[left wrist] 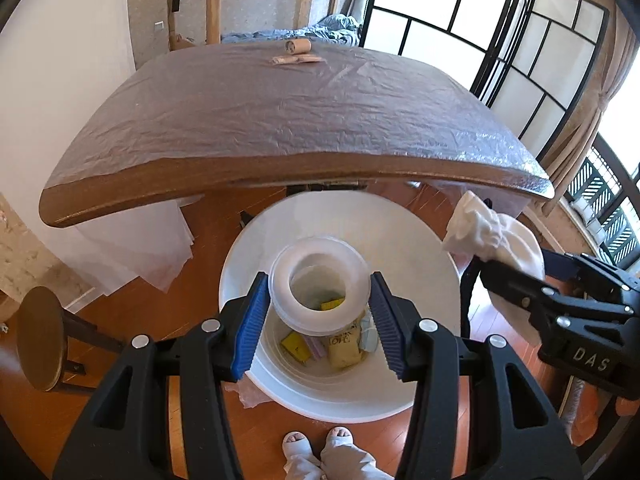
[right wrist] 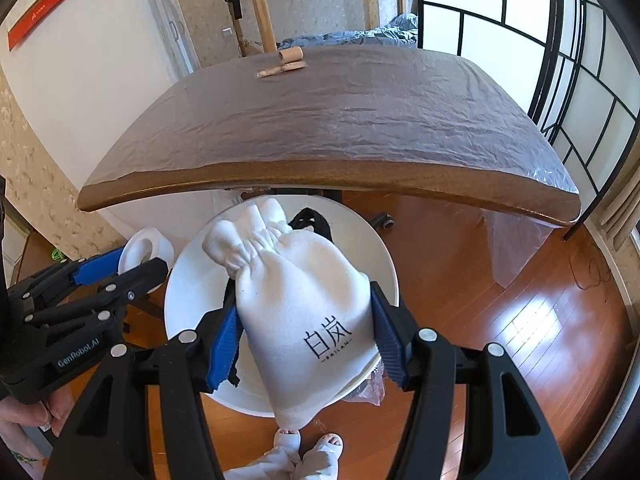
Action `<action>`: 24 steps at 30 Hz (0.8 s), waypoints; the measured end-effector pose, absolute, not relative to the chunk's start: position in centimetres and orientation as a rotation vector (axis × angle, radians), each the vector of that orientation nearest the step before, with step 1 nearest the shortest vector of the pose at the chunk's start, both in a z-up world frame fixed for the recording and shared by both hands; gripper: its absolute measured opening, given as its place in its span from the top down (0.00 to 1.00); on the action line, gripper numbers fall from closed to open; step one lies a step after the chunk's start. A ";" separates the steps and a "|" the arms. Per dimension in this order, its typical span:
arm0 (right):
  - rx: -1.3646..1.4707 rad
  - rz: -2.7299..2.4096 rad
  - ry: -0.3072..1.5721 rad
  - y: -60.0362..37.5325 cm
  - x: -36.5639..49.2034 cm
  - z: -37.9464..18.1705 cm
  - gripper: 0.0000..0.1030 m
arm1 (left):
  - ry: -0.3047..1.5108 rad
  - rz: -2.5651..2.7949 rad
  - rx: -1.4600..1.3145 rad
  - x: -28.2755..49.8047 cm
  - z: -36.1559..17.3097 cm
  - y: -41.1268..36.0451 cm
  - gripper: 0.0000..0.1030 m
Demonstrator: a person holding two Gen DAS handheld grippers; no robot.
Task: Collect trash
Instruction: 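Carry the pouch with the right gripper over the bucket while the left carries the tape roll, then open both grippers to drop the pouch and tape roll into the bucket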
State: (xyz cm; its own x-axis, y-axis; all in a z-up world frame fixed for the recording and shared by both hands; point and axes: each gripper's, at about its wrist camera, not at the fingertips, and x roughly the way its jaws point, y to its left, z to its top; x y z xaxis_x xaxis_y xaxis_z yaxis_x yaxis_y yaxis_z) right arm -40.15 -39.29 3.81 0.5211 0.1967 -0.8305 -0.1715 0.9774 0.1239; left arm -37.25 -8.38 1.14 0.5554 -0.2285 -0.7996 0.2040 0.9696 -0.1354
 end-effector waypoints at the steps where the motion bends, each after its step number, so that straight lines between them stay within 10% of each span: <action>1: 0.029 0.222 1.000 -39.3 -40.1 3.7 0.43 | 0.952 -0.254 -0.028 -37.2 1.0 -8.4 0.50; 24: 0.015 0.224 1.053 -39.4 -37.8 0.9 0.43 | 1.027 -0.254 0.003 -36.2 -2.2 -9.3 0.50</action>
State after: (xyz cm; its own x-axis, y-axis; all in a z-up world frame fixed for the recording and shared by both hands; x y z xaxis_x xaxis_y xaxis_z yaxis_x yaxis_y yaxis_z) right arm -37.83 -39.43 0.89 0.4744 0.1905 -0.8595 -0.1761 0.9771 0.1194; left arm -36.18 -9.34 -2.17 0.4903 -0.2083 -0.8463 0.2108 0.9705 -0.1167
